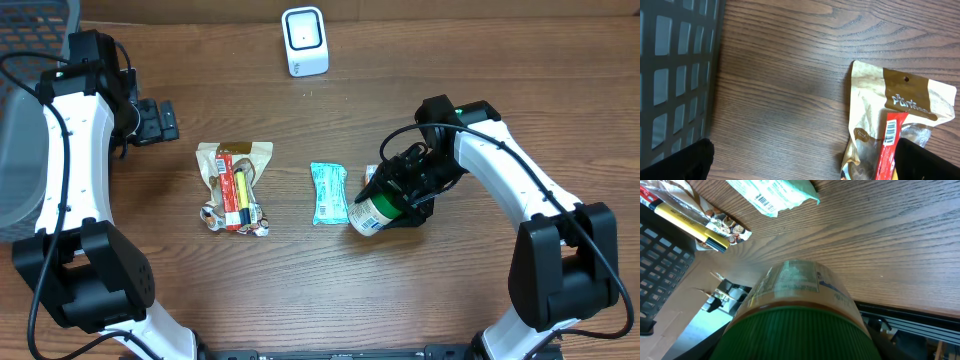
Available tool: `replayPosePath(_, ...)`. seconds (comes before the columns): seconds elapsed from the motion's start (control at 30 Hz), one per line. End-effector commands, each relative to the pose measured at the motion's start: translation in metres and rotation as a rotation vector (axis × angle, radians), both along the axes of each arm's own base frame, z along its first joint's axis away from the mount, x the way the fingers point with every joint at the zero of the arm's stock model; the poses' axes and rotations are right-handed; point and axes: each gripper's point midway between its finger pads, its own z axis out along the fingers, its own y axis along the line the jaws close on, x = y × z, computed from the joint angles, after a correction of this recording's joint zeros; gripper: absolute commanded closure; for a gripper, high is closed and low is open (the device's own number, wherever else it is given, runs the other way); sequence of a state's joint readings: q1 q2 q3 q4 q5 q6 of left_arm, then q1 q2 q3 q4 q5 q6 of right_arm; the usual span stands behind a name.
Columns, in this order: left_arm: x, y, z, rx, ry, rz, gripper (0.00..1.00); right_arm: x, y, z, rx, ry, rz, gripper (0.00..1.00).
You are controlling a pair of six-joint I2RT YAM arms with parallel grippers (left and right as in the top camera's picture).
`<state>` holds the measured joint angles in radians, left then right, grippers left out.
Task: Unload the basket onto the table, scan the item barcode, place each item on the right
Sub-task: 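Tip the green jar sideways with the right gripper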
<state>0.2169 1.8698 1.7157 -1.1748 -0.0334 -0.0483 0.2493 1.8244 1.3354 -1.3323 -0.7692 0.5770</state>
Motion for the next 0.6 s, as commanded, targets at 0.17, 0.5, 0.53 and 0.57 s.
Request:
replayPosePath(0.17,0.0045,-0.002,0.0138,0.005,-0.04,-0.021,0.0,0.0051,0.0059,0.0132,0.048,-0.013,-0.013,0.46)
replayPosePath(0.5,0.0045,-0.0021,0.0138,0.005,-0.04,-0.021,0.0,0.0053,0.0059,0.0131,0.048,-0.014,-0.013,0.47)
replayPosePath(0.53,0.0045,-0.0021,0.0138,0.005,-0.04,-0.021,0.0,0.0053,0.0059,0.0131,0.048,-0.014,-0.013,0.47)
replayPosePath(0.57,0.0045,-0.0021,0.0138,0.005,-0.04,-0.021,0.0,0.0053,0.0059,0.0131,0.048,-0.014,-0.013,0.47)
